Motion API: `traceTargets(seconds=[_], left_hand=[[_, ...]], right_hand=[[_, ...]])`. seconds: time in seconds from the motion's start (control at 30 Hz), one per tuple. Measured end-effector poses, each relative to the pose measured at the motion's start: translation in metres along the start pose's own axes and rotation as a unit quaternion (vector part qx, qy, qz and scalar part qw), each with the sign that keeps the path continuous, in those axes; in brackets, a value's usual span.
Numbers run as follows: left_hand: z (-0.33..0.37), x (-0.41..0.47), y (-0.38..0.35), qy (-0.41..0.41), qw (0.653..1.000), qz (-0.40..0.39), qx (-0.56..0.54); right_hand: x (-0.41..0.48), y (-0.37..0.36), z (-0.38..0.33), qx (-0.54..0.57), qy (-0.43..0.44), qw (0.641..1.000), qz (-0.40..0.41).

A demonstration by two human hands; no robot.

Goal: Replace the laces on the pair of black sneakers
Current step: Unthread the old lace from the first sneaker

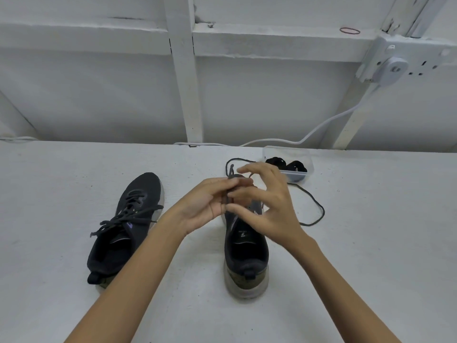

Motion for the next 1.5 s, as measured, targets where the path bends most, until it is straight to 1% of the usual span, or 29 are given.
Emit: traceTargets(seconds=[0.07,0.1,0.13,0.17,0.23,0.27,0.3,0.37,0.43,0.5,0.6,0.67,0.73,0.8,0.87,0.93,1.03,1.13,1.2,1.37,1.5], left_hand=[[-0.002,0.0,-0.002,0.0,1.0,0.0,-0.02],[-0.003,0.0,-0.004,0.002,1.0,-0.005,-0.027],[-0.003,0.0,-0.007,0.002,1.0,-0.011,-0.026],[-0.003,-0.001,-0.009,0.002,1.0,-0.017,-0.021],[-0.002,-0.002,-0.013,-0.001,1.0,-0.03,-0.01],[-0.003,-0.002,-0.015,-0.002,0.999,-0.034,-0.006],[-0.003,-0.003,-0.016,-0.003,0.999,-0.037,-0.006],[-0.002,-0.003,-0.016,-0.008,0.999,-0.04,-0.001],[0.001,-0.004,-0.017,-0.021,0.999,-0.048,0.014],[0.004,-0.004,-0.019,-0.034,0.997,-0.06,0.032],[0.014,-0.001,-0.019,-0.056,0.996,-0.062,0.038],[0.026,0.001,-0.013,-0.079,0.995,-0.045,0.029],[0.039,0.003,-0.004,-0.107,0.994,-0.025,0.022],[0.047,0.005,0.004,-0.13,0.991,-0.008,0.033],[0.048,0.008,0.008,-0.137,0.988,0.003,0.066],[0.04,0.01,0.01,-0.133,0.985,0.011,0.106],[0.024,0.012,0.006,-0.117,0.985,-0.003,0.127],[0.014,0.009,-0.005,-0.108,0.988,-0.045,0.097],[0.011,0.008,-0.013,-0.102,0.99,-0.062,0.076],[0.011,0.008,-0.009,-0.095,0.994,-0.043,-0.039],[0.006,0.005,-0.009,-0.089,0.994,-0.057,-0.012]], right_hand=[[0.007,0.011,0.019,0.13,-0.09,0.987,0.016],[0.011,0.015,0.032,0.167,-0.126,0.978,0.024],[0.017,0.016,0.044,0.166,-0.15,0.975,0.013],[0.022,0.012,0.053,0.149,-0.158,0.976,-0.023],[0.029,-0.008,0.06,0.11,-0.135,0.976,-0.133],[0.029,-0.016,0.062,0.101,-0.123,0.972,-0.172],[0.03,-0.02,0.064,0.101,-0.121,0.969,-0.189],[0.035,-0.017,0.068,0.133,-0.132,0.967,-0.174],[0.04,-0.01,0.074,0.192,-0.16,0.96,-0.126],[0.038,-0.011,0.075,0.224,-0.18,0.953,-0.095],[0.016,-0.033,0.075,0.235,-0.23,0.936,-0.122],[0.0,-0.042,0.073,0.209,-0.255,0.934,-0.14],[-0.011,-0.048,0.065,0.141,-0.231,0.944,-0.19],[-0.02,-0.055,0.047,0.095,-0.19,0.942,-0.261],[-0.02,-0.053,0.03,0.094,-0.172,0.934,-0.299],[-0.01,-0.045,0.013,0.103,-0.152,0.93,-0.318],[0.015,-0.026,0.008,0.119,-0.136,0.936,-0.304],[0.043,-0.009,0.027,0.083,-0.136,0.953,-0.258],[0.054,-0.006,0.038,0.089,-0.139,0.957,-0.237],[0.063,-0.011,0.054,0.139,-0.14,0.959,-0.205],[0.059,-0.02,0.059,0.162,-0.144,0.955,-0.205]])
Point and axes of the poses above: each hand's wrist, its own x-axis towards the middle knuckle, its own y-axis out of the back of the hand, z = x × y, the point moved 10 cm from there along x, towards the middle knuckle, and after that the axes turned 7 degrees about x, right-handed, at the moved point
